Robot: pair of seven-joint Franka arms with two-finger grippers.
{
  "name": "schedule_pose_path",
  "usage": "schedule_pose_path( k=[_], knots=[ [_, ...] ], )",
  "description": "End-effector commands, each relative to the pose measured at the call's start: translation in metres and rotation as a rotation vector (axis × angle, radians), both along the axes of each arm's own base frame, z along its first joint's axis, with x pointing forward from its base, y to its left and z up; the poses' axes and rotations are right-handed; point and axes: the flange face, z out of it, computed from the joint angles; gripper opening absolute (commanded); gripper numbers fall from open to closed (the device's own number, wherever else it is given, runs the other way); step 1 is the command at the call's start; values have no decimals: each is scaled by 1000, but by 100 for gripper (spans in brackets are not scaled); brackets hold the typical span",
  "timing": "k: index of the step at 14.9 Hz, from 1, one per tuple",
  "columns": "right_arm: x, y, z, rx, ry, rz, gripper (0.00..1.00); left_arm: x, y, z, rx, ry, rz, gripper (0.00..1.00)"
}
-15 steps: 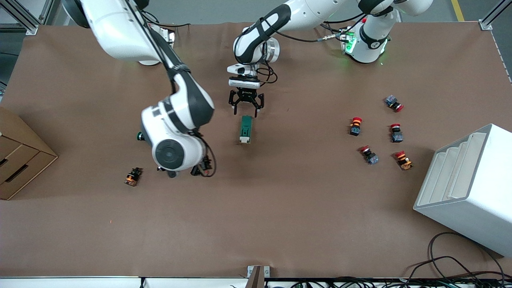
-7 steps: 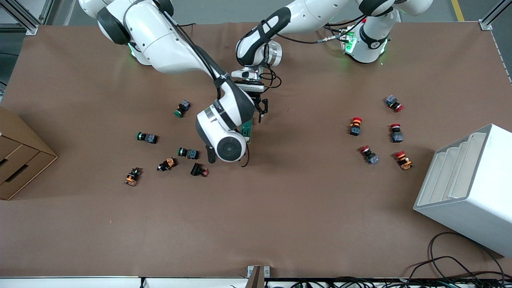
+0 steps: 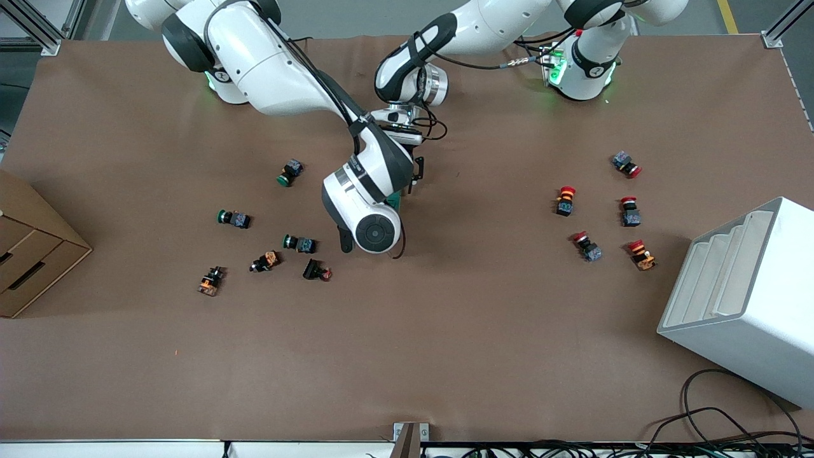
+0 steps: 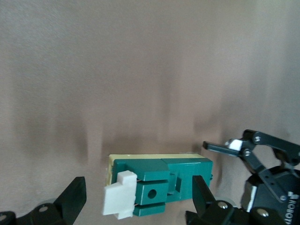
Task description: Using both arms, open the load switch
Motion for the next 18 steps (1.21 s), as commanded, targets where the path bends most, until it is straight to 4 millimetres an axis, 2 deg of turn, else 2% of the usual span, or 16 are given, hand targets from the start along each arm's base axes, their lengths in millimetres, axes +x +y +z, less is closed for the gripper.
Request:
schedule_pose_path(
  k=[1, 10, 18],
  knots=[
    [-5, 6, 1, 16, 44, -6, 100, -1, 2, -6, -4, -24, 1, 98],
    [-17, 9, 17, -2, 123, 32, 100, -10, -1, -13, 12, -16, -18, 99],
    [-32, 18, 20, 1, 178, 55, 100, -10, -1, -15, 45, -19, -36, 99]
  ],
)
